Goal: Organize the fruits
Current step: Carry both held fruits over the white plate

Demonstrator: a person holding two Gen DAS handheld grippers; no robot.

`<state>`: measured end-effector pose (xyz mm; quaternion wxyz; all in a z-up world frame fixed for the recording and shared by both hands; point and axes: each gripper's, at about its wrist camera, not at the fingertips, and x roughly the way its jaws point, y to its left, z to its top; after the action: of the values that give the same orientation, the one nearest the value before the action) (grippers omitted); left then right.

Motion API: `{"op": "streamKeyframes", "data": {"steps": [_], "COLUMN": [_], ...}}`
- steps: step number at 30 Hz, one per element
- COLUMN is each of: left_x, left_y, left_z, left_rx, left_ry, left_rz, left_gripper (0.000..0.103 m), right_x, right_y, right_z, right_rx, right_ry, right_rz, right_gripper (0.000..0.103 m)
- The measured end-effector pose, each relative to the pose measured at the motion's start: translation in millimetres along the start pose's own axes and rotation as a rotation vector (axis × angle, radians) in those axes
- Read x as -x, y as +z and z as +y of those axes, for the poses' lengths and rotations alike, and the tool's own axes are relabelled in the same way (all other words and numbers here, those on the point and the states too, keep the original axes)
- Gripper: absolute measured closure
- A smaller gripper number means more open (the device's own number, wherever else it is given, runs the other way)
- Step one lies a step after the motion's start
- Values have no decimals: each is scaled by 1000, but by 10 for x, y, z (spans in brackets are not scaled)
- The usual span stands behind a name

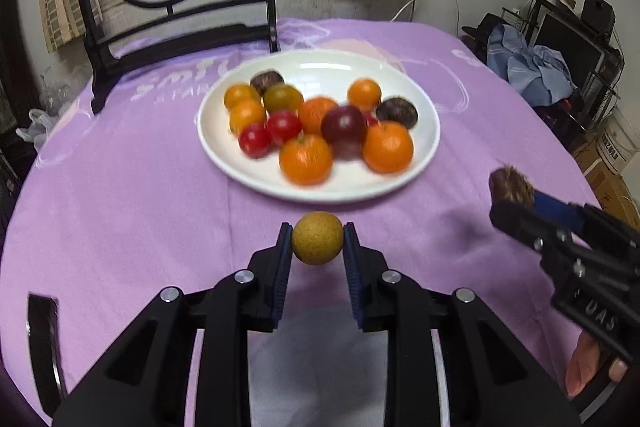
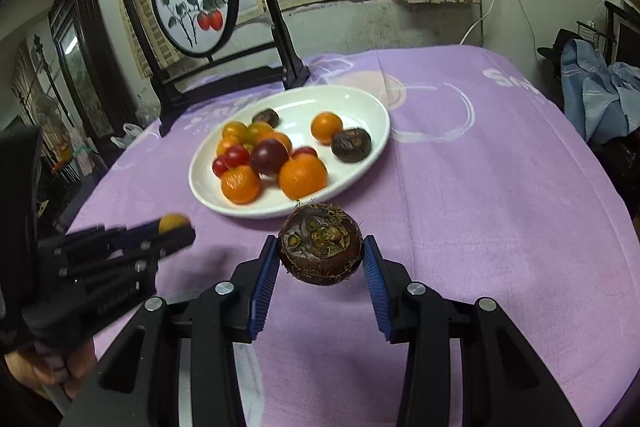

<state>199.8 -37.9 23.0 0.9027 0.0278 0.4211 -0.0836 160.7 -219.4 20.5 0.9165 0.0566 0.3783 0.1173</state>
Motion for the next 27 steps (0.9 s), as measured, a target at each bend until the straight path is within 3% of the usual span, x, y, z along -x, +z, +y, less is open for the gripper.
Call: {"op": "streamKeyframes", "data": {"steps": [10,17,22,24,26,27], "left_x": [-203,-781,-1073,-1130,-1133,-1121], "left_y": [702,1002,1085,1103,1110,1111], "left_z": [153,293,358,360,354,357], "left_rx": [11,49,82,82,86,97], "left_ry": [46,111,104,95,116,126], "left_rz": [-43,15,61,59,64,66], "left_gripper": [78,78,78,77,57,52], "right_x": [-261,-883,-1220,-1269,-1253,-1227], "right_y": [523,934,1015,1015,1008,1001], "right_z": [256,174,126,99,71,51], "right_rx": [122,46,31,14,-5,-15], "right_ry": [-10,-24,-47,-44,-44,-46], "right_rz": [-44,1,46,54,46,40], "right_gripper": [60,60,59,51,49,48]}}
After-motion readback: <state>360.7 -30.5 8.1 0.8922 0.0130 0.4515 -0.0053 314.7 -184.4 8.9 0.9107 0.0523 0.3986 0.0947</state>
